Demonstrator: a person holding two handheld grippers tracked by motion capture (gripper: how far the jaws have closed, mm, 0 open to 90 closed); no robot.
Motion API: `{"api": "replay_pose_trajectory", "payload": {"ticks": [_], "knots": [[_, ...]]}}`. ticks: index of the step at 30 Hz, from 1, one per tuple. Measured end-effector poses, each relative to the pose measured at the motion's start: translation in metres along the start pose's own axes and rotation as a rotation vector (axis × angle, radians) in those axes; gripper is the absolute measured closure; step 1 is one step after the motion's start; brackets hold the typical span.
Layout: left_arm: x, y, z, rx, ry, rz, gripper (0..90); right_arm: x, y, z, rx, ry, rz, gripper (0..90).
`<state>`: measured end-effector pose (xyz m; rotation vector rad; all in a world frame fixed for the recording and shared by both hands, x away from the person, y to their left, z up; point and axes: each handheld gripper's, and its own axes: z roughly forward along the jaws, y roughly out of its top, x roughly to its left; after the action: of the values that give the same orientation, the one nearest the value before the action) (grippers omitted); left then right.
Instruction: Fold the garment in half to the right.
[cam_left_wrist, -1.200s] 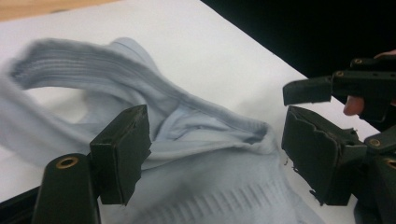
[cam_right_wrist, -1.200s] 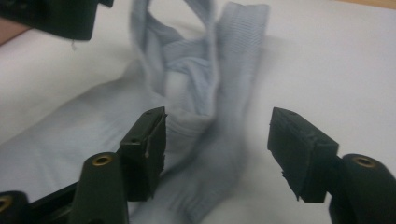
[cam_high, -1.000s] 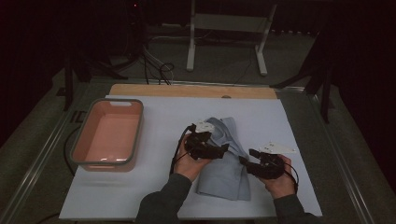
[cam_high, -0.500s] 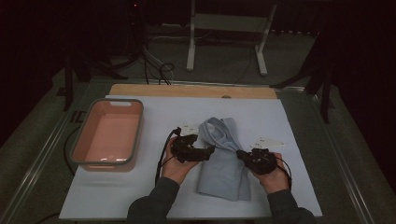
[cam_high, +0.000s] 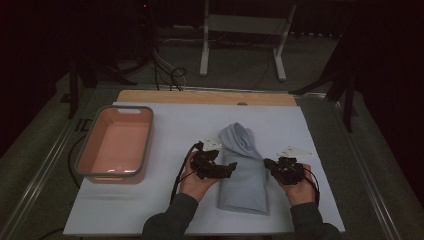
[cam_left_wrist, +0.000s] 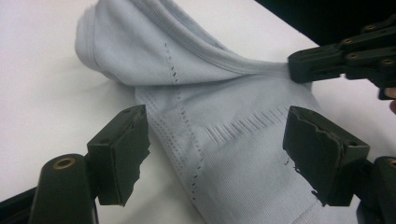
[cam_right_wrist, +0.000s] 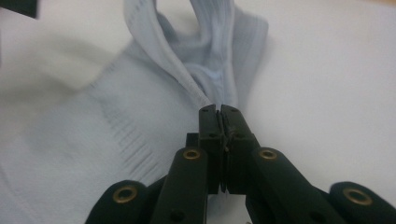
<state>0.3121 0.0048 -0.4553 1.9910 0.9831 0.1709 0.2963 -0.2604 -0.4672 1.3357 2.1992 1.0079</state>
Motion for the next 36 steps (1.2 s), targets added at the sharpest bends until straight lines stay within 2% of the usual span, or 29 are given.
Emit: {"api": "replay_pose_trajectory", "payload": {"ticks": [2, 3, 8, 10, 12, 13, 20, 21, 22, 29, 31, 33, 34, 36], "knots": [[-0.001, -0.001, 0.002, 0.007, 0.0, 0.006, 23.3, -0.001, -0.002, 0.002, 0.013, -0.002, 0.012, 88.6], [-0.004, -0.003, 0.006, 0.021, -0.001, 0.011, 23.3, -0.002, -0.006, 0.005, 0.037, -0.013, 0.02, 88.6], [-0.005, -0.007, 0.01, 0.043, -0.005, 0.019, 23.5, -0.001, -0.008, 0.007, 0.056, -0.039, 0.006, 88.5], [-0.005, -0.011, 0.012, 0.057, -0.013, 0.014, 25.2, 0.001, -0.011, 0.011, 0.091, -0.065, -0.022, 88.5], [-0.004, -0.013, 0.013, 0.072, -0.021, 0.019, 28.2, 0.002, -0.012, 0.013, 0.103, -0.073, -0.025, 88.4], [-0.003, -0.016, 0.014, 0.077, -0.031, 0.003, 29.4, 0.0, -0.014, 0.015, 0.111, -0.075, -0.022, 88.4], [0.0, -0.026, 0.014, 0.106, -0.056, -0.007, 30.8, -0.003, -0.015, 0.015, 0.123, -0.074, -0.001, 87.7], [0.0, -0.028, 0.015, 0.114, -0.065, -0.007, 31.2, -0.002, -0.015, 0.015, 0.129, -0.072, 0.003, 86.8], [0.001, -0.032, 0.016, 0.129, -0.093, -0.019, 31.8, -0.002, -0.015, 0.015, 0.13, -0.07, 0.003, 86.3], [0.0, -0.043, 0.017, 0.167, -0.143, -0.012, 32.0, -0.002, -0.016, 0.015, 0.131, -0.07, 0.003, 84.3], [-0.003, -0.046, 0.018, 0.199, -0.152, 0.008, 31.7, -0.001, -0.016, 0.015, 0.134, -0.069, 0.002, 83.6], [-0.004, -0.047, 0.02, 0.214, -0.152, 0.005, 32.4, -0.001, -0.016, 0.015, 0.136, -0.068, 0.002, 83.0], [-0.004, -0.048, 0.024, 0.25, -0.164, -0.001, 32.5, -0.001, -0.016, 0.015, 0.137, -0.068, 0.001, 82.6], [-0.005, -0.048, 0.026, 0.263, -0.154, 0.005, 33.0, -0.001, -0.016, 0.015, 0.137, -0.07, 0.001, 81.7]]}}
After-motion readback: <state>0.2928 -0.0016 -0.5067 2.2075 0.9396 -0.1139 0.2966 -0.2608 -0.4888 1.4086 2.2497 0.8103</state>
